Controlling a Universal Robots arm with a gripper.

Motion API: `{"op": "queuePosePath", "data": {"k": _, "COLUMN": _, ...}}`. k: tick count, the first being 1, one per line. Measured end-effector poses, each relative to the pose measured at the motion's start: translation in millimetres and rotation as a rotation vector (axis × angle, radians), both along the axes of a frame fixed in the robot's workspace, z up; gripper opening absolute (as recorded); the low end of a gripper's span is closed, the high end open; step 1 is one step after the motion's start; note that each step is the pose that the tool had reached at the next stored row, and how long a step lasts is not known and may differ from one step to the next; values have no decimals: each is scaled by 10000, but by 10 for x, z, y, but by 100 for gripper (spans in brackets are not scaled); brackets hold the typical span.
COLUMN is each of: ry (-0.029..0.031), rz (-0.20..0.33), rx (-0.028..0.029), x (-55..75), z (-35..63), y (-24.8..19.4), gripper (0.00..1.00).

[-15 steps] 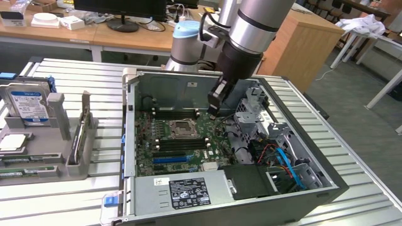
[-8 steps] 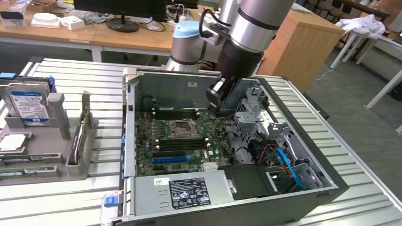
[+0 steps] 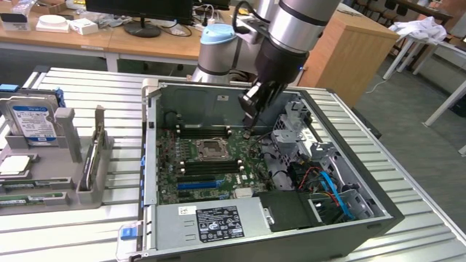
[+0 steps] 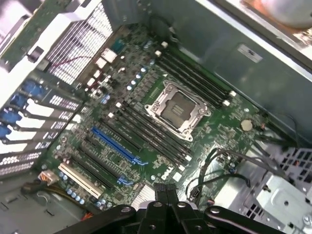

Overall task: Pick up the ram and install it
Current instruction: 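Press down the ram until it locks into place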

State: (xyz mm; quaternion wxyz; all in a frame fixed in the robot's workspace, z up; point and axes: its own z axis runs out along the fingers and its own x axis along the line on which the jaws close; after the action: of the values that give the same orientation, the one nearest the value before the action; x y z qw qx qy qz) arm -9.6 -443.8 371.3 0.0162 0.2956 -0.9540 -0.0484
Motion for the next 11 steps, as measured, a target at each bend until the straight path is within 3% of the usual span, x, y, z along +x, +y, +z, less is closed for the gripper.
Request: {"op": "queuePosePath", "data": {"k": 11, "ry": 1, "rz": -1608, "rx": 0, "x": 0, "z": 185, "y": 0, "gripper": 10}}
